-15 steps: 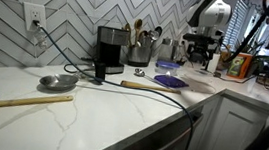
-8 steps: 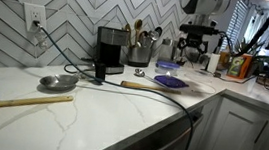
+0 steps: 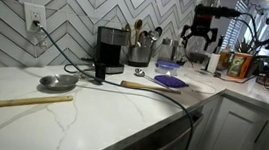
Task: Remove the clear bowl from the coffeemaker and put it on the right side of the counter
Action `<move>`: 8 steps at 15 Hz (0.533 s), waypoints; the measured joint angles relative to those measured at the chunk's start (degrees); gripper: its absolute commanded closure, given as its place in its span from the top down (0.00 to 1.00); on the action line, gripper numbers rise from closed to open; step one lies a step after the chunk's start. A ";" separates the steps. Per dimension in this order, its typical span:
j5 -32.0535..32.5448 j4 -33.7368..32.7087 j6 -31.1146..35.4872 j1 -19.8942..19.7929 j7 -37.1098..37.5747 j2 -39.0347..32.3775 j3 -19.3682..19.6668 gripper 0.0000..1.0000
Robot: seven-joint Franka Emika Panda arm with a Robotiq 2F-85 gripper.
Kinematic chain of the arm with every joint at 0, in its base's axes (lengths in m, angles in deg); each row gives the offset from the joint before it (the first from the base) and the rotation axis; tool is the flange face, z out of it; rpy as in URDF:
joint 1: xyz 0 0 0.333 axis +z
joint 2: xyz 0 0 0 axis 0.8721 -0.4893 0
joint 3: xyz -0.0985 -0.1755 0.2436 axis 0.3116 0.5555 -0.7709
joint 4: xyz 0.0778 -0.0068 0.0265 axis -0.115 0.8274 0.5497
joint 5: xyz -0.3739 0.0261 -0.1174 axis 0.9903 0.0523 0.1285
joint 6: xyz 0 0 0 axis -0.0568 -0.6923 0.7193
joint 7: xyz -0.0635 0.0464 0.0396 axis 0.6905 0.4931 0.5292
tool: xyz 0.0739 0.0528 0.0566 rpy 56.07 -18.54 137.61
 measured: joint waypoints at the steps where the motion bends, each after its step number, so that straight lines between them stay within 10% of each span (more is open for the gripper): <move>1: 0.00 0.17 -1.70 0.00 -3.18 1.03 0.00 1.00; 8: 1.57 1.21 -5.69 -0.03 -12.76 3.81 0.03 1.00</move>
